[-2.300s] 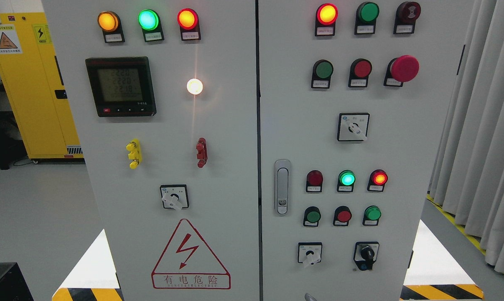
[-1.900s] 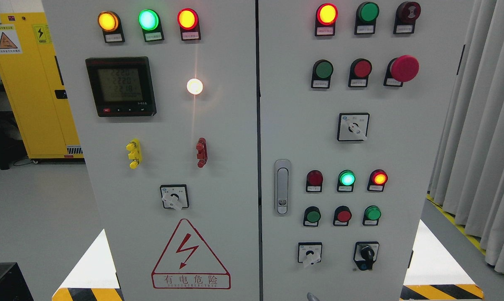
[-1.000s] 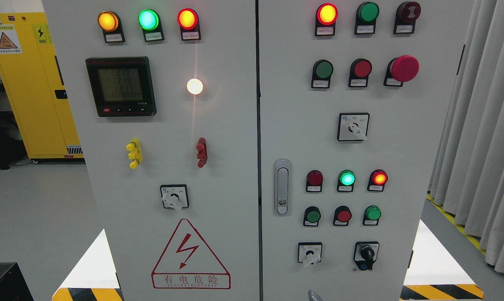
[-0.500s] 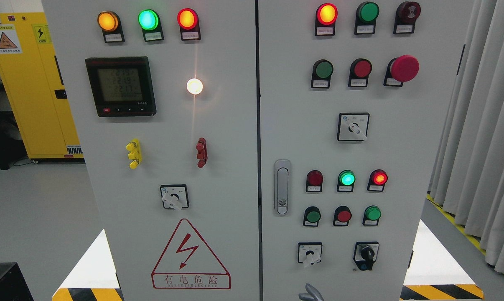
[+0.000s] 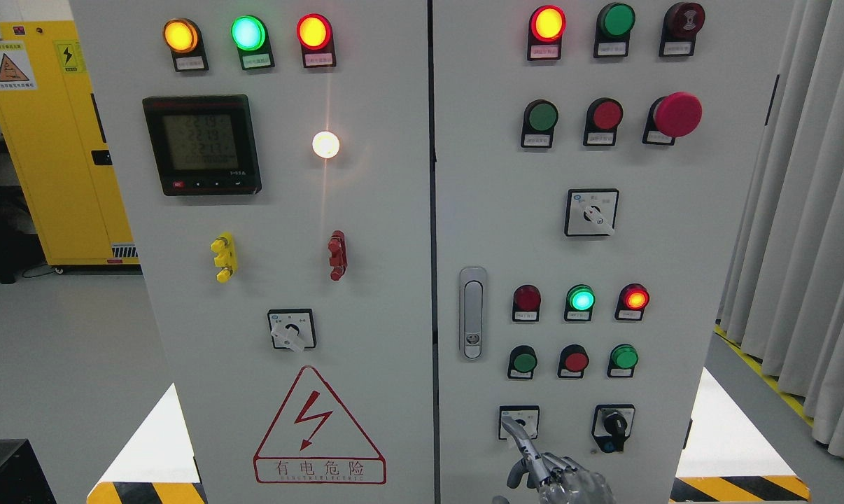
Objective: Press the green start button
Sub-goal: 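Raise the right hand toward the green push button on the lowest button row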
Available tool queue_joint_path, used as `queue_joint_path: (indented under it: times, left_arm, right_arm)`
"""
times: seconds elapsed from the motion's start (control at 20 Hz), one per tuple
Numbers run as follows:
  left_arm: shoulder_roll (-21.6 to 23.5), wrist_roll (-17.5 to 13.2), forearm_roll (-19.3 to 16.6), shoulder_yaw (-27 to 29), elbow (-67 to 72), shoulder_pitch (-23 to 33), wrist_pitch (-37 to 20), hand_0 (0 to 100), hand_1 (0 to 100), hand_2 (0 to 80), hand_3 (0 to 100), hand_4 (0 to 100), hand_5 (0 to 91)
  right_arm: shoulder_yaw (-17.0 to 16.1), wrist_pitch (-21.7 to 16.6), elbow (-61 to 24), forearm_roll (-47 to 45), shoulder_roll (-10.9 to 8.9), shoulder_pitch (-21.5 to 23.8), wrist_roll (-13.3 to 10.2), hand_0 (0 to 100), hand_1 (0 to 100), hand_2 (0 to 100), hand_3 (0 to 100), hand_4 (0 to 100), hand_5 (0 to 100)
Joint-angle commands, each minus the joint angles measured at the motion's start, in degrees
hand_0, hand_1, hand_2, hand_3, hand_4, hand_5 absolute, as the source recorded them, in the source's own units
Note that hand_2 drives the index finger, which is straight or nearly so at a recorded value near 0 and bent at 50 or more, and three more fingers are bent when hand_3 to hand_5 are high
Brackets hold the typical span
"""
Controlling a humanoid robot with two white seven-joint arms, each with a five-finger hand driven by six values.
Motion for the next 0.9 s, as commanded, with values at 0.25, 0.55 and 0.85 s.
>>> queue_joint_path:
  times: [0.25, 0.55, 0.85]
  left_arm:
    - [0.0, 0.02, 0.0, 0.0, -0.08, -0.01, -0.03, 12, 56, 0.0, 0, 0, 0.0]
    - [0.0, 0.02, 0.0, 0.0, 0.01, -0.01, -0.03, 12, 56, 0.0, 0, 0, 0.0]
    - [0.0, 0.02, 0.0, 0.0, 0.01, -0.01, -0.03, 12, 56, 0.0, 0, 0, 0.0]
  right_arm:
    - [-4.9, 0.31, 8.78, 2.89, -0.34, -8.0, 0.12, 67, 92, 5, 100, 100, 100]
    - [-5.17, 0.4, 10.98, 2.89, -0.34, -8.79, 0.12, 69, 92, 4, 100, 100, 100]
    - [-6.57, 0.31, 11.51, 2.46, -0.34, -9.14, 0.12, 71, 90, 4, 100, 100, 100]
